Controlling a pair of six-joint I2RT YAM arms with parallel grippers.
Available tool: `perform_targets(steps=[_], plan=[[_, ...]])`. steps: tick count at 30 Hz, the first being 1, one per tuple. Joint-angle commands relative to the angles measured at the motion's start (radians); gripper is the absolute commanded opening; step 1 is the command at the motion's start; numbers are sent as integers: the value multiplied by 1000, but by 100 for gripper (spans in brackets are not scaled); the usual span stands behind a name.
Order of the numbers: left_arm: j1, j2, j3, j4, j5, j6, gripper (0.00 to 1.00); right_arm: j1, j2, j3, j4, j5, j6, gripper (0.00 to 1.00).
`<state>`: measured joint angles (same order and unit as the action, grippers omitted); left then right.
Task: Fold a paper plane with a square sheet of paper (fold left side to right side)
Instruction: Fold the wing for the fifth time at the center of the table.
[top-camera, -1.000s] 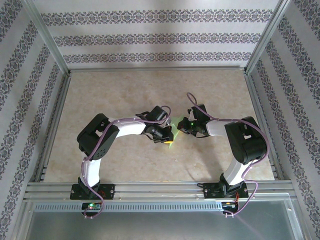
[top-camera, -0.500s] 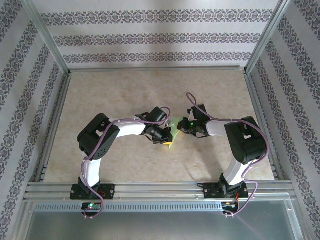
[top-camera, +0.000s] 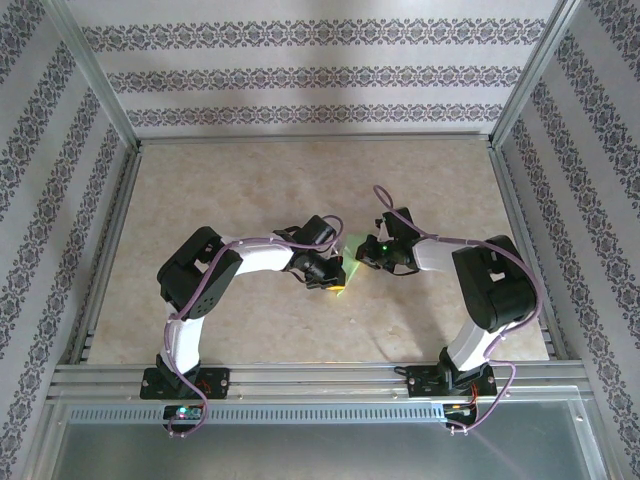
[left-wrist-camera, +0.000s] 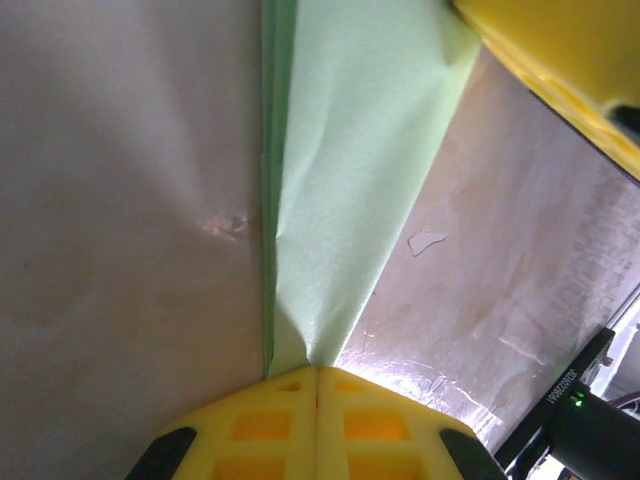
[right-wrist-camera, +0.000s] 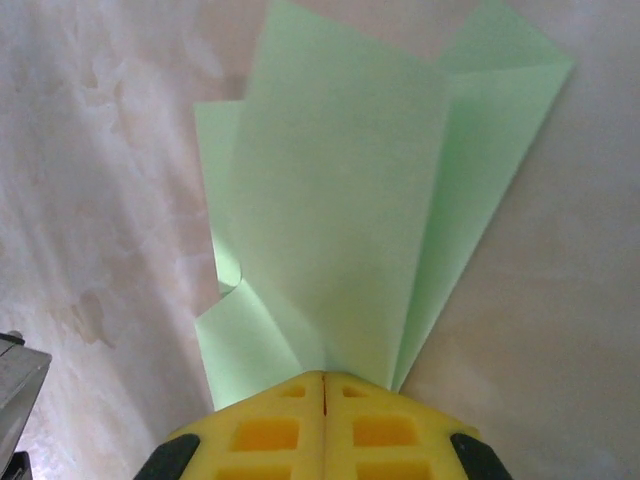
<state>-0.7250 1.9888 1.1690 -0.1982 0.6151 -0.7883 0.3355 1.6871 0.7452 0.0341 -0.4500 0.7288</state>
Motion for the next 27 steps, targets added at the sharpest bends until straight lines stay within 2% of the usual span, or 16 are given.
perform_targets(steps=[1, 10, 27], plan=[[-17, 33, 0, -131, -90, 38, 1, -10, -85, 13, -66, -10, -20, 0], [-19, 33, 16, -161, -108, 55, 0, 2, -172, -52, -43, -54, -23, 0], [-24, 38, 34, -184, -116, 64, 0, 83, -25, -59, 76, -45, 9, 0]])
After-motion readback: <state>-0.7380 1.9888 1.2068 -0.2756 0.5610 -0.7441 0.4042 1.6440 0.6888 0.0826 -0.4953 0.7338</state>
